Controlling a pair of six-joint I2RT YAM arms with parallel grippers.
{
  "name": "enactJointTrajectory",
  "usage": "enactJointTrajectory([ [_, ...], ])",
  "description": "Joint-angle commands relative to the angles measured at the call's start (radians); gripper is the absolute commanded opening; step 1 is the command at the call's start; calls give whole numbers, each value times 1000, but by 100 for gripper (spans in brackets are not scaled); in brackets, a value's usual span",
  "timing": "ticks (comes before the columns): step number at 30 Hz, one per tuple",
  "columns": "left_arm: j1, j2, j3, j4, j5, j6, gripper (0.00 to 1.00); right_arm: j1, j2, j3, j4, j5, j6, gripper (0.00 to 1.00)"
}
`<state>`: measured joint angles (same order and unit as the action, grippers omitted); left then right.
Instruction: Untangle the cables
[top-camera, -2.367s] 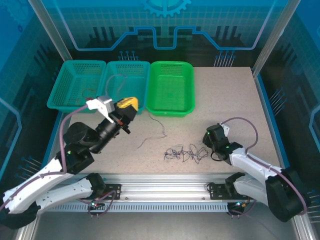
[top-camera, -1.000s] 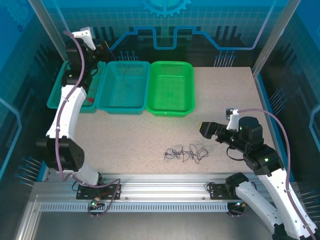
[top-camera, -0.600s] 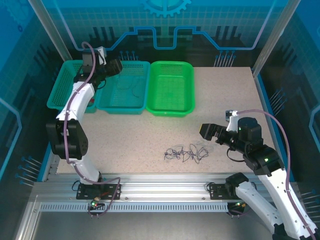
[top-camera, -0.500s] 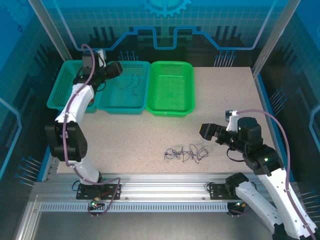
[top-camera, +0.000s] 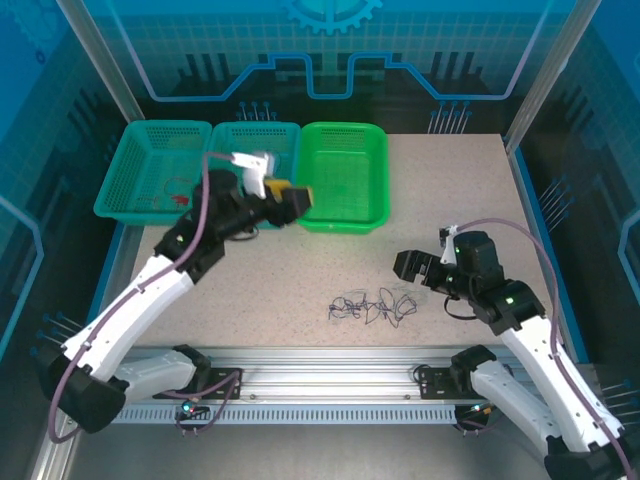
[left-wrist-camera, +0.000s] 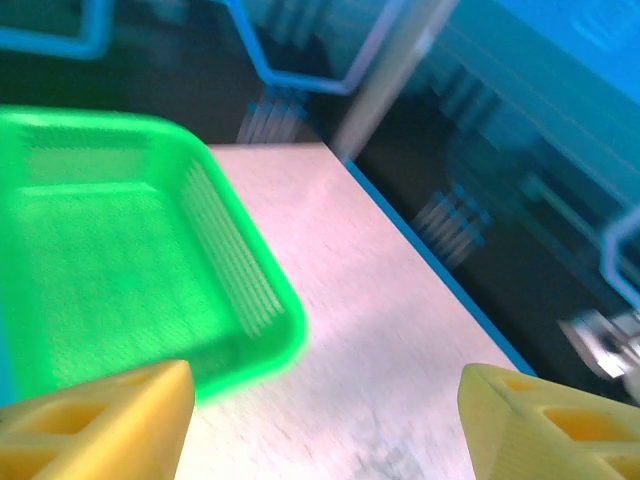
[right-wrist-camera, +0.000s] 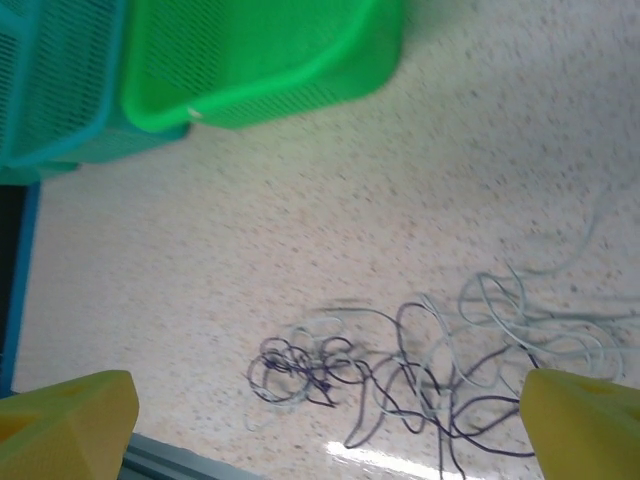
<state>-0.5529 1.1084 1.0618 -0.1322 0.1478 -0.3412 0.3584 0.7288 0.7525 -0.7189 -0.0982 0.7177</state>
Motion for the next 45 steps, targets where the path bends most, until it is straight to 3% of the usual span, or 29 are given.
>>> enactJointTrajectory([
  [1,-155,-6,-95,-8,-109,11,71,-7,65,-52,-18,-48,9,97],
  [6,-361,75,-191,-37,-224,-67,64,18,166,-106,-6,-30,31,95],
  [13,-467,329,-122,-53,-244,-222,41,64,253,-161,57,43,77,89],
  [19,-484,531,-17,-29,-232,-356,31,70,228,-180,54,87,100,89],
  [23,-484,611,36,-85,-283,-387,30,70,196,-182,46,113,112,89],
  [33,-482,697,67,-118,-284,-366,30,68,196,-171,36,121,99,89],
  [45,-482,687,62,-94,-258,-363,0,72,207,-185,70,98,110,89],
])
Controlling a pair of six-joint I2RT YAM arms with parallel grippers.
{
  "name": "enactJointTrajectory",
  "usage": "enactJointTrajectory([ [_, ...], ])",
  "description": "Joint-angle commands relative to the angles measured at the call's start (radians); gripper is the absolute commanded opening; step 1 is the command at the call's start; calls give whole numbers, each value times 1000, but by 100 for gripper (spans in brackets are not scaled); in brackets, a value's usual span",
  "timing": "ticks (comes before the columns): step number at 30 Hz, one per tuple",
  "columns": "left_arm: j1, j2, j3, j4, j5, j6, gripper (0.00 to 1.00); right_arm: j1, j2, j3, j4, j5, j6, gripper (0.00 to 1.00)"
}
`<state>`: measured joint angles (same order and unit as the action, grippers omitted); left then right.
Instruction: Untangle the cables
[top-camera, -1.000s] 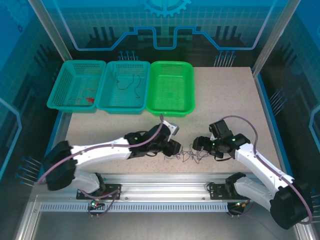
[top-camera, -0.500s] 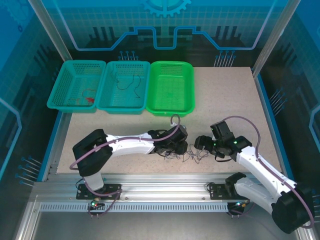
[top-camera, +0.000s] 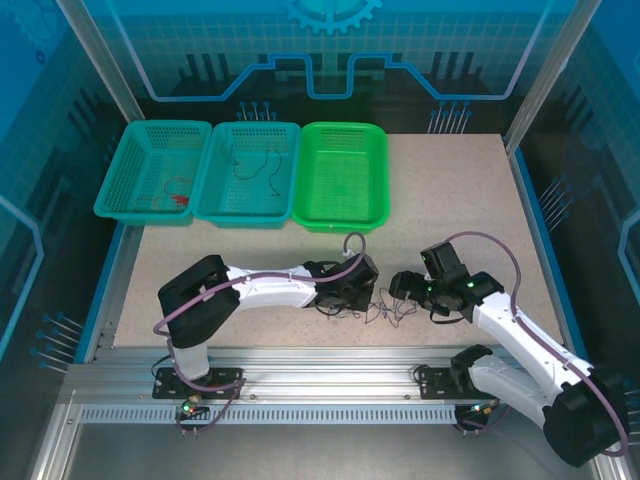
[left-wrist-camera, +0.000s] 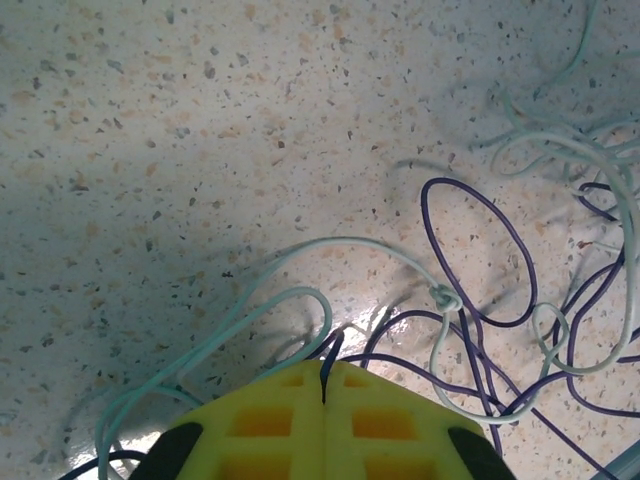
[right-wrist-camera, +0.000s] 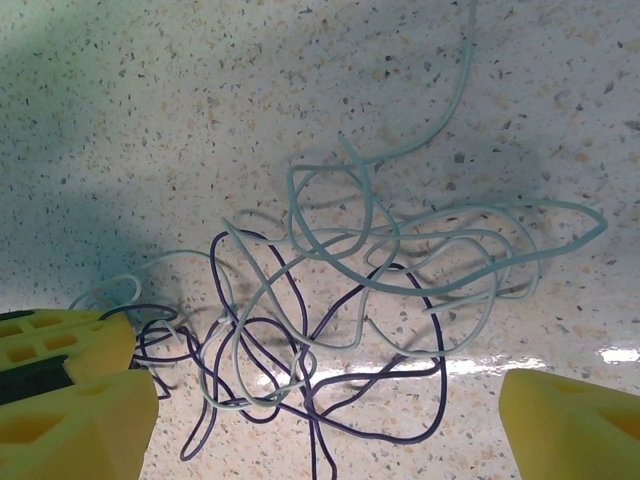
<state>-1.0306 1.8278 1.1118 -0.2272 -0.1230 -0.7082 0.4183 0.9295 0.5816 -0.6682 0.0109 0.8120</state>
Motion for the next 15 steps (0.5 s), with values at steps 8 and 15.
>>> enactJointTrajectory([
  [8,-4,-211,-56,100,86,72,0,15,111,-50,129,70,94,27],
  [15,98,-484,-158,69,85,71,0,-133,106,-89,132,112,116,0],
])
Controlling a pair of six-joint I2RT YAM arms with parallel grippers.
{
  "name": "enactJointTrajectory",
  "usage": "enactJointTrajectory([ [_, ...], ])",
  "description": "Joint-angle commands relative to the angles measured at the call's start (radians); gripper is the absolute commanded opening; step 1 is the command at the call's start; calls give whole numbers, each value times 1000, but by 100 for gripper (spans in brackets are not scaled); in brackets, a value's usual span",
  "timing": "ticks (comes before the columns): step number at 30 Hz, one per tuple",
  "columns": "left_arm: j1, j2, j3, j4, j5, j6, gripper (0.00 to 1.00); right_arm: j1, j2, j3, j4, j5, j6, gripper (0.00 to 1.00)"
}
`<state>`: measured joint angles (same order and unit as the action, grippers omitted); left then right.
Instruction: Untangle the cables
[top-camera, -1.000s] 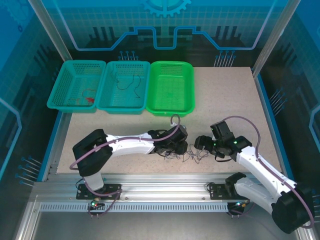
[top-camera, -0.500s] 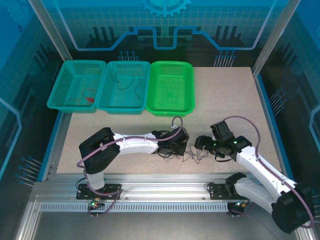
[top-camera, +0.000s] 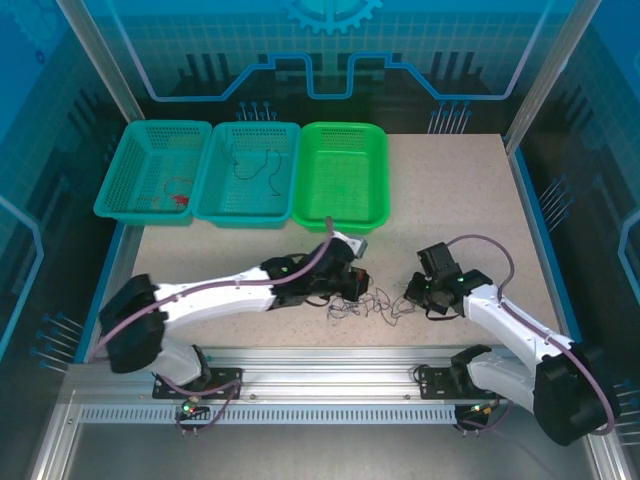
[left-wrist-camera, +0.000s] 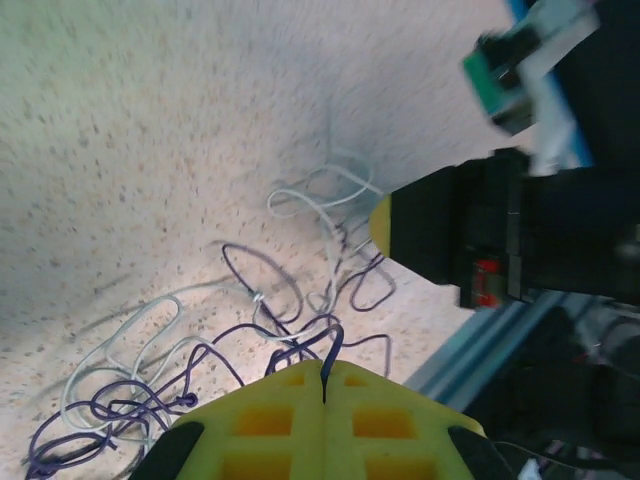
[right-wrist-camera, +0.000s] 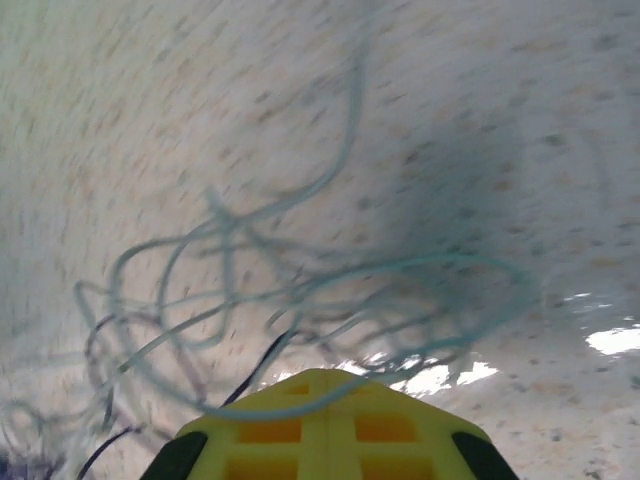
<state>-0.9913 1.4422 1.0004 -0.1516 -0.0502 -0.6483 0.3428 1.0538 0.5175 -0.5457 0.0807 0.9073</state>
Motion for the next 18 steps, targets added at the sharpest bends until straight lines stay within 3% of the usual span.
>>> enactJointTrajectory([
  [1,86,-144,-71,-8,15,5,0,-86,-32,-33,4,36,19,0],
  [4,145,-241,-114,-21,13,12,0,-110,-77,-19,-34,46,-22,0],
  [6,157,-272,-116,-53,5,37,0,-81,-115,21,-72,63,-71,6],
  [9,156,-283,-118,-64,23,64,0,22,-178,73,-47,21,-206,26],
  [11,157,-282,-126,-54,43,75,0,145,-216,83,37,-36,-307,51],
  [13,157,-283,-129,-56,39,79,0,274,-218,78,127,-31,-381,68],
  [15,157,-288,-129,-65,25,81,0,373,-179,80,199,-8,-447,76],
  [18,156,-304,-127,-66,24,75,0,452,-68,77,325,-26,-512,79],
])
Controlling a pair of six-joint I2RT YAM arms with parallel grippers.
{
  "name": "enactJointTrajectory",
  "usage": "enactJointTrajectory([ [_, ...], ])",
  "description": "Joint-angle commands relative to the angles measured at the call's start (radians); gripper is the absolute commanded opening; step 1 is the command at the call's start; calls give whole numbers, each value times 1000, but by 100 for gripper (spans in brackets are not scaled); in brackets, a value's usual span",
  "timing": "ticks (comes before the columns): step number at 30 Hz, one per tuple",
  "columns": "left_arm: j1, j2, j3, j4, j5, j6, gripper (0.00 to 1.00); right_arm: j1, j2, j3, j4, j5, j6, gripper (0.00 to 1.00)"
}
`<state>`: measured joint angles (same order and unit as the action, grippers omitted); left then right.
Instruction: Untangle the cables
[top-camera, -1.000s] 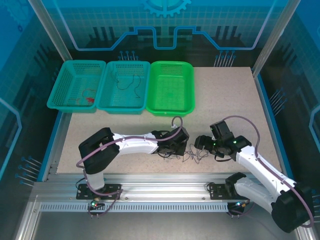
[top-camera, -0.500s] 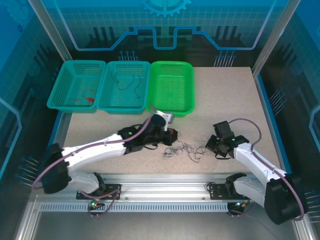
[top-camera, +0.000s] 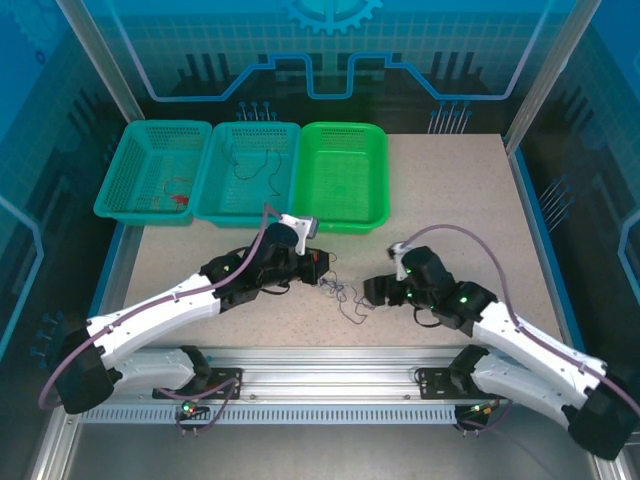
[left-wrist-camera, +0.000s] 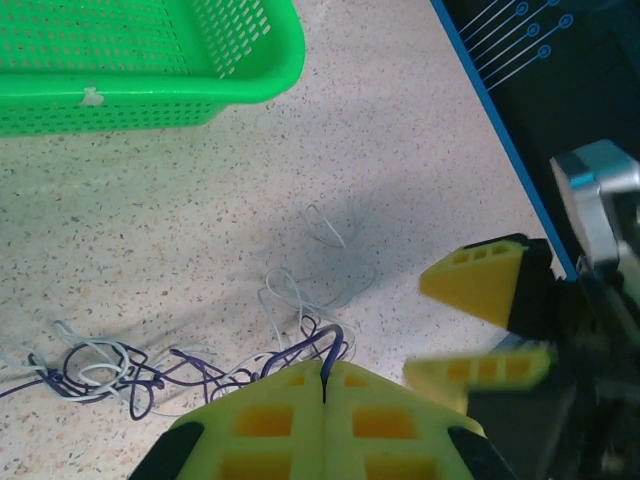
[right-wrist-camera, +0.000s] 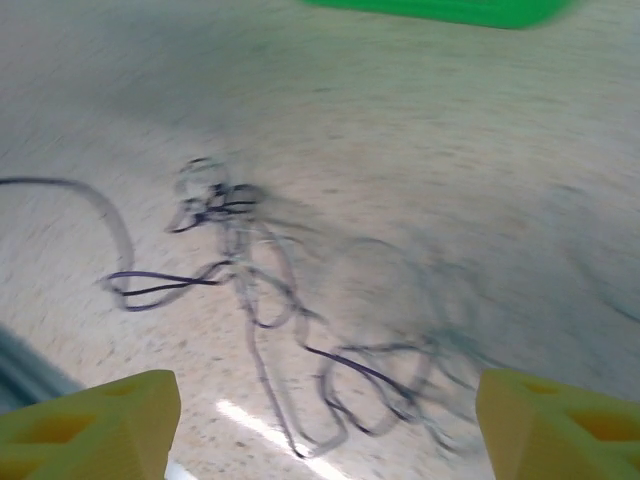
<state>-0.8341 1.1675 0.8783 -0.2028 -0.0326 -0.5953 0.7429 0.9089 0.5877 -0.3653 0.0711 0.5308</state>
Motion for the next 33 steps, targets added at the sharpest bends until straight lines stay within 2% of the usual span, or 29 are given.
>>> enactJointTrajectory([
  [1,0,-36,-4,-17,7,22,0,66,129,6,194,-46,-157,78],
  [2,-2,-41,0,-22,3,20,0,75,178,11,234,-71,-178,75],
  [3,0,-47,4,-32,-2,21,0,84,236,26,263,-79,-198,65],
  [5,1,-67,8,-58,-32,29,0,92,371,104,214,-37,-191,56],
  [7,1,-94,9,-93,-87,22,0,93,480,175,161,-1,-191,55],
  [10,24,-160,-8,-122,-131,-11,0,95,562,165,234,-7,-193,56],
  [12,54,-206,-26,-126,-124,-35,0,82,593,147,264,13,-170,49],
  [16,114,-296,-23,-200,-145,-32,0,-8,658,153,183,55,-54,0],
  [21,233,-404,-9,-324,-187,5,0,-118,595,77,115,121,68,0],
  [24,322,-453,-18,-352,-149,5,0,-172,514,33,86,127,86,0],
  [26,347,-461,-29,-338,-98,8,0,-167,448,29,70,108,51,1],
  [27,348,-456,-34,-336,-84,6,0,-157,416,35,61,101,36,9],
  [29,348,-441,-45,-317,-53,8,0,-127,355,55,56,57,-4,38],
  [30,348,-436,-55,-302,-35,7,0,-100,331,70,57,39,-23,48],
  [33,348,-432,-82,-260,-7,-1,0,4,295,116,80,16,-75,58],
])
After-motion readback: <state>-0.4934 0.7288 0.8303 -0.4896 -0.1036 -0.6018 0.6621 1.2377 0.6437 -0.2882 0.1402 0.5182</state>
